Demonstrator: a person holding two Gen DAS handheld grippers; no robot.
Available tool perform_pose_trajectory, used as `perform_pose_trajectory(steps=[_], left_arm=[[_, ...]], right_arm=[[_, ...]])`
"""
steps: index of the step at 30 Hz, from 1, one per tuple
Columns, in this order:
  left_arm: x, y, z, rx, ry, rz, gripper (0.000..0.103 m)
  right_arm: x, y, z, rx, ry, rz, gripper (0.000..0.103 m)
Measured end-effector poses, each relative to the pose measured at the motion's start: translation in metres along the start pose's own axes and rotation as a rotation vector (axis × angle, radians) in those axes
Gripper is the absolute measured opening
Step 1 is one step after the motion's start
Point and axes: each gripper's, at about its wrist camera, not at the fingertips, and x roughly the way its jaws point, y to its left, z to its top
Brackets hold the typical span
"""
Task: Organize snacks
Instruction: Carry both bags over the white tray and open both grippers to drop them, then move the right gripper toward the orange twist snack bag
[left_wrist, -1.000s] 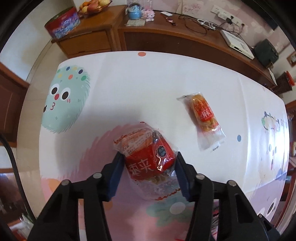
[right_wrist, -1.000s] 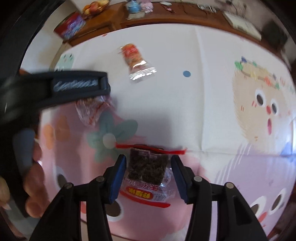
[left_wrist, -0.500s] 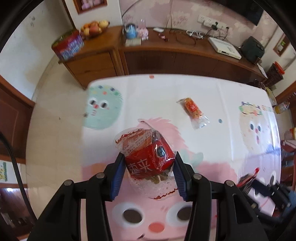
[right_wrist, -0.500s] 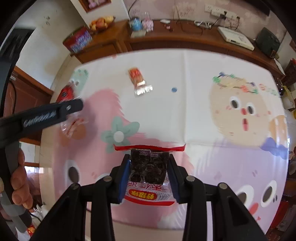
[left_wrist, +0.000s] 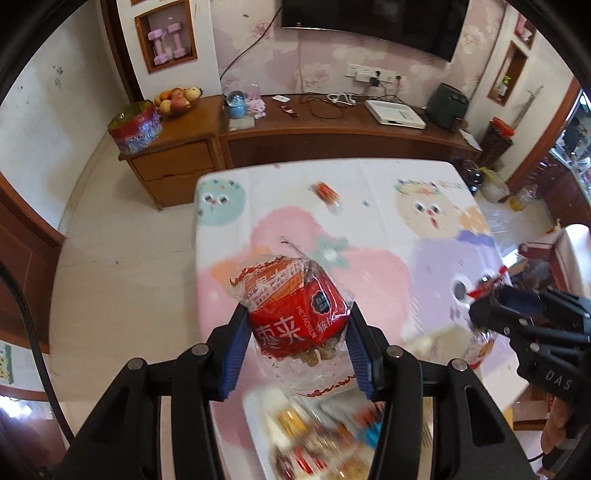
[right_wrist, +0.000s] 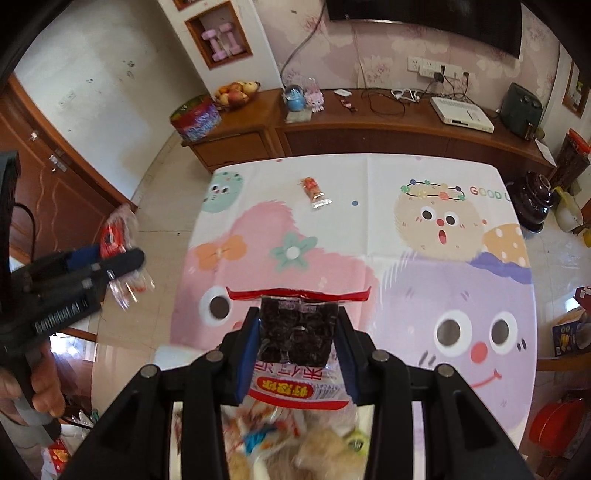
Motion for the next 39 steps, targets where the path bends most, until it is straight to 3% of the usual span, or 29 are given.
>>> perform_pose_trajectory(steps=[9, 19, 32, 36, 39], left_arm=[[-0.010, -0.023, -0.074, -0.028, -0.037, -0.028, 0.049], [0.028, -0.033, -0.131, 0.002, 0.083, -0.002, 0.049], [0.051, -0.039, -0.161, 0.040, 0.164, 0.014, 0.051], [0.047, -0.044, -0.164, 0.074, 0.146, 0.030, 0.064], [0.040, -0.046, -0.165, 0.092, 0.110, 0.041, 0.067]], right_arm=[[-0.025, 0.029, -0.060, -0.062, 0.007, -0.024, 0.039], [-0.008, 0.035, -0.109, -0.058, 0.080, -0.061, 0.039], [0.031, 0.027, -0.138, -0.027, 0.177, -0.069, 0.040], [0.032, 0.026, -0.138, -0.014, 0.190, -0.032, 0.040], [0.024, 0.023, -0.134, 0.007, 0.159, 0.002, 0.040]])
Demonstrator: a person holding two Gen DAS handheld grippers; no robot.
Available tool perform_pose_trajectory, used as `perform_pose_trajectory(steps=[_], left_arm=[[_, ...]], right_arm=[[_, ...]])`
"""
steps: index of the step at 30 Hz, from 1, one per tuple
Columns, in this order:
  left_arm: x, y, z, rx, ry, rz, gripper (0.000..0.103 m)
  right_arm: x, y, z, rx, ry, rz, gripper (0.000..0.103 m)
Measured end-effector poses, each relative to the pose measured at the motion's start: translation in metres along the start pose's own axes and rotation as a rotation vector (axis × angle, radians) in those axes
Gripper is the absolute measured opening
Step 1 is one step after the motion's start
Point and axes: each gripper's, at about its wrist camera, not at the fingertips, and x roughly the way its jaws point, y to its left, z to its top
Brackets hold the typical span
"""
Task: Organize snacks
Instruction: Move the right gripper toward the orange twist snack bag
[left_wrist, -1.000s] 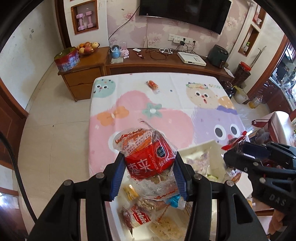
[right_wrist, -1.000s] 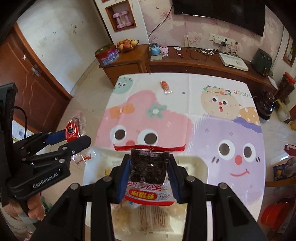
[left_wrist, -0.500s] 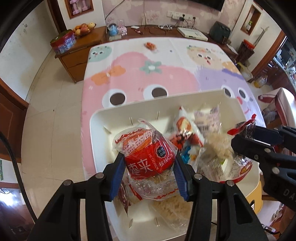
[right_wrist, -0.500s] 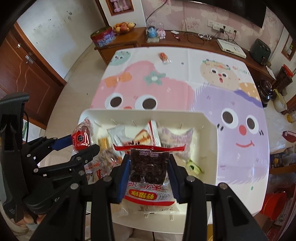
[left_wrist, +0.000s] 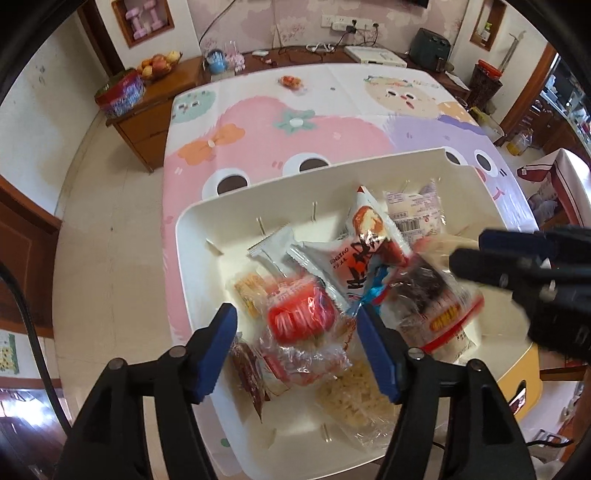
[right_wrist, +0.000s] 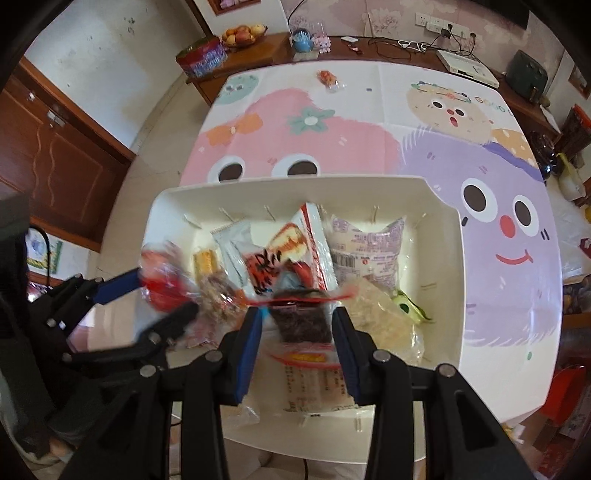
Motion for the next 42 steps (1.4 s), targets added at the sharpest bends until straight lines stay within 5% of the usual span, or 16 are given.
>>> perform_pose_trajectory(steps=[17, 23, 29, 42], left_arm=[[-0.063, 0.020, 0.014, -0.102, -0.194, -0.062, 0.068], [-0.088, 0.019, 0.029, -0.100, -0.254, -0.070, 0.069], [-0.116, 0.017, 0.053, -0.094, -0.335, -0.058, 0.072], [-0.173, 0.035, 0.153, -0.130, -0.521, 0.053, 0.081]], right_arm=[[-0.110, -0.033, 0.023, 0.133, -0.447, 0.141, 0.040], [-0.148, -0.036, 0.032, 0.139, -0.607, 0.196, 0.050], [-0.160, -0.037, 0.060, 0.120, -0.571, 0.250, 0.058], [-0.186, -0.003, 0.140, -0.073, -0.574, 0.110, 0.058]])
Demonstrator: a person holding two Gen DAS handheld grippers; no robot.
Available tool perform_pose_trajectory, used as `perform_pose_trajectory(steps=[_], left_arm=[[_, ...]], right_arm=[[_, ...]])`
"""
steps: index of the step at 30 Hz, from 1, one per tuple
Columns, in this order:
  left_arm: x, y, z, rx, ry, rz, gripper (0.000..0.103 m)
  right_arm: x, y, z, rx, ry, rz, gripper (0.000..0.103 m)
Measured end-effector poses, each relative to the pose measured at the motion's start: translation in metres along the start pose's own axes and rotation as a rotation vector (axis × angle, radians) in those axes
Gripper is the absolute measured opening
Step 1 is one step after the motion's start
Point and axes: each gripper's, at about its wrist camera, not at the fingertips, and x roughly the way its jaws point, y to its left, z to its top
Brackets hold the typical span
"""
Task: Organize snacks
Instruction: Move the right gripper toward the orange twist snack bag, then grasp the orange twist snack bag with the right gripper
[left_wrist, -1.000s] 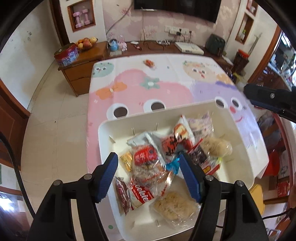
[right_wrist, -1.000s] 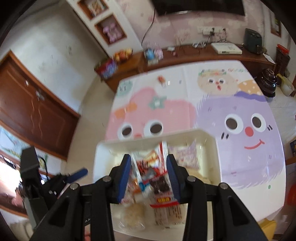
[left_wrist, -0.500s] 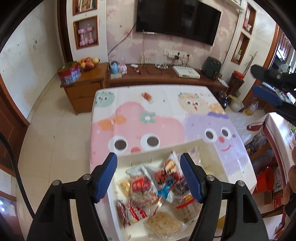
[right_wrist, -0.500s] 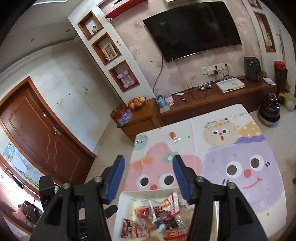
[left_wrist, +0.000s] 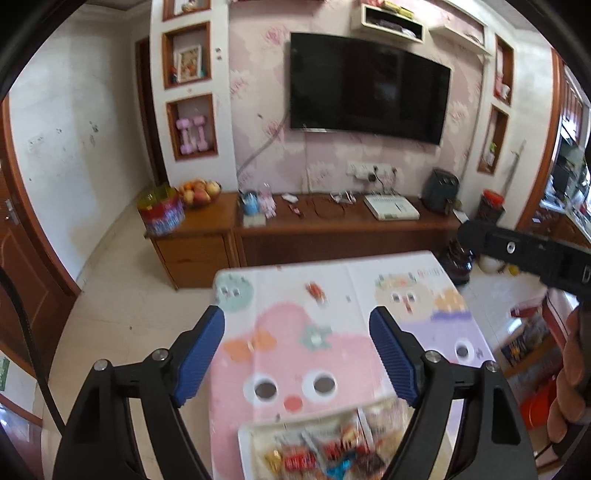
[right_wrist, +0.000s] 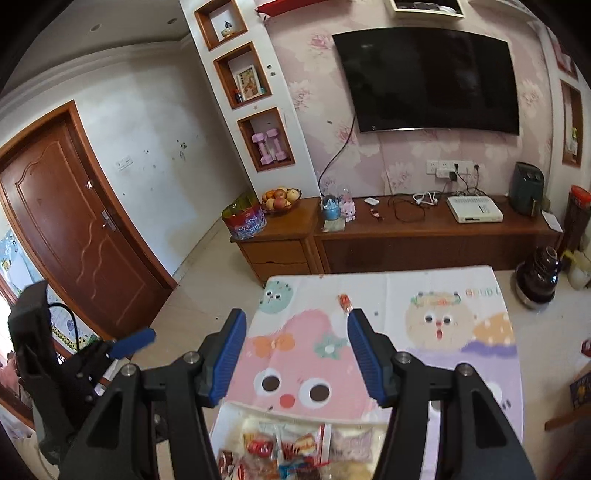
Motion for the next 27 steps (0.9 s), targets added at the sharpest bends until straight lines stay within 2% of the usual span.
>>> perform_pose_trajectory(steps=[6, 9, 13, 18, 21, 27], left_arm=[[0.026, 0.012, 0.057, -0.035, -0.034, 0.082, 0.087], [0.053, 0.016, 0.075, -0.034, -0.019, 0.121, 0.087], [0.107, 0.026, 0.084, -0.049, 0.023, 0.157, 0.087], [0.188, 0.047, 0.070, -0.109, 0.124, 0.190, 0.087], [0.229, 0.059, 0.053, -0.158, 0.184, 0.190, 0.087], [0.288, 0.067, 0.012, -0.176, 0.293, 0.220, 0.087]], right_arm=[[0.034, 0.003, 0.058, -0.027, 0.000, -0.010, 0.058], [0.074, -0.001, 0.082, -0.064, 0.064, -0.010, 0.058], [0.140, -0.016, 0.091, -0.076, 0.163, -0.025, 0.058], [0.238, -0.042, 0.079, -0.119, 0.314, -0.088, 0.058], [0.303, -0.063, 0.058, -0.127, 0.415, -0.147, 0.058], [0.386, -0.091, 0.014, -0.107, 0.565, -0.133, 0.058]])
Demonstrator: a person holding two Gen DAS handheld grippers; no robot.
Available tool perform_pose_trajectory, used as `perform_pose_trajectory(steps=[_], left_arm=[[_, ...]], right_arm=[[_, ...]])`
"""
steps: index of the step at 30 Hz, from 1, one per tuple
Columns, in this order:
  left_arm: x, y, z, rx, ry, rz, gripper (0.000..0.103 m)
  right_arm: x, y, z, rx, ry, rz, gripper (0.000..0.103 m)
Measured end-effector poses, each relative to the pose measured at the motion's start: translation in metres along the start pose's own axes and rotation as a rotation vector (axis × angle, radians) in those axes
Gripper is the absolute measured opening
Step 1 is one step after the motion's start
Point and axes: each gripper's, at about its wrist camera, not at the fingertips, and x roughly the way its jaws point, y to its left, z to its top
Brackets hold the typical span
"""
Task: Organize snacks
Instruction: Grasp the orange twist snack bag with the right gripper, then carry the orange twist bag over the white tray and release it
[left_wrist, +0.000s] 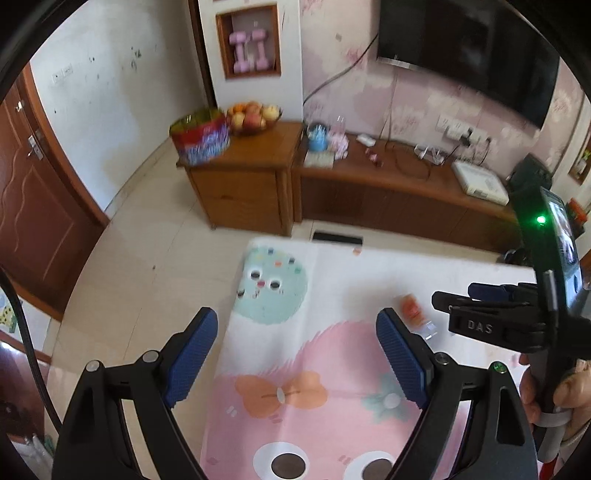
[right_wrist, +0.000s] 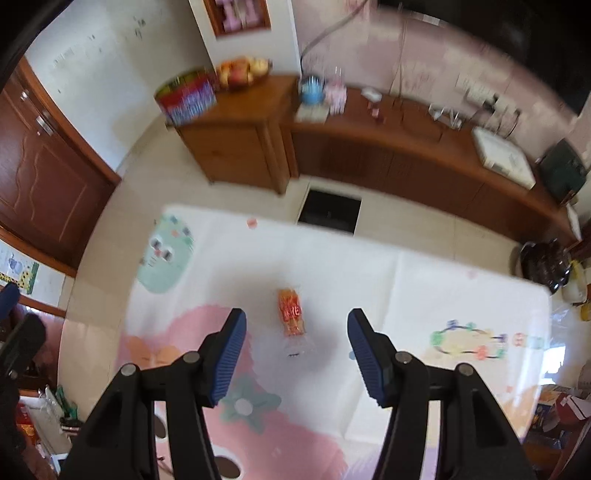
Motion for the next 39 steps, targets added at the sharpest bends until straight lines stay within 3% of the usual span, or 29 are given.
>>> perform_pose_trajectory(steps=[4, 10, 13, 16, 22, 28, 33, 39], left_arm=[[0.027, -0.002, -0.015, 0.011, 0.050, 0.010, 0.087], [0.044, -0.003, -0.030, 0.012, 0.090, 0.004, 0.087], [0.046, -0.004, -0.034, 0.005, 0.098, -0.001, 0.087], [0.042, -0.005, -0.038, 0.002, 0.102, -0.010, 0.087], [0.028, -0.008, -0.046, 0.024, 0.098, -0.019, 0.087], [-0.004, -0.005, -0.053, 0.025, 0.082, -0.049, 0.087], [-0.050, -0.004, -0.064, 0.050, 0.051, -0.110, 0.087], [-0.121, -0.004, -0.090, 0.124, -0.019, -0.164, 0.087]], right_arm=[[0.047, 0.001, -0.003, 0.010, 0.056, -0.004, 0.056], [0.084, 0.003, -0.006, 0.007, 0.103, -0.010, 0.045], [0.083, 0.010, -0.006, -0.026, 0.079, -0.029, 0.040], [0.083, 0.016, -0.007, -0.069, 0.079, -0.084, 0.024], [0.073, 0.011, -0.017, -0.040, 0.083, -0.043, 0.022], [0.023, 0.014, -0.033, -0.014, 0.008, 0.019, 0.022], [-0.041, 0.018, -0.058, 0.017, -0.079, 0.068, 0.022], [-0.130, 0.030, -0.114, 0.034, -0.193, 0.074, 0.022]])
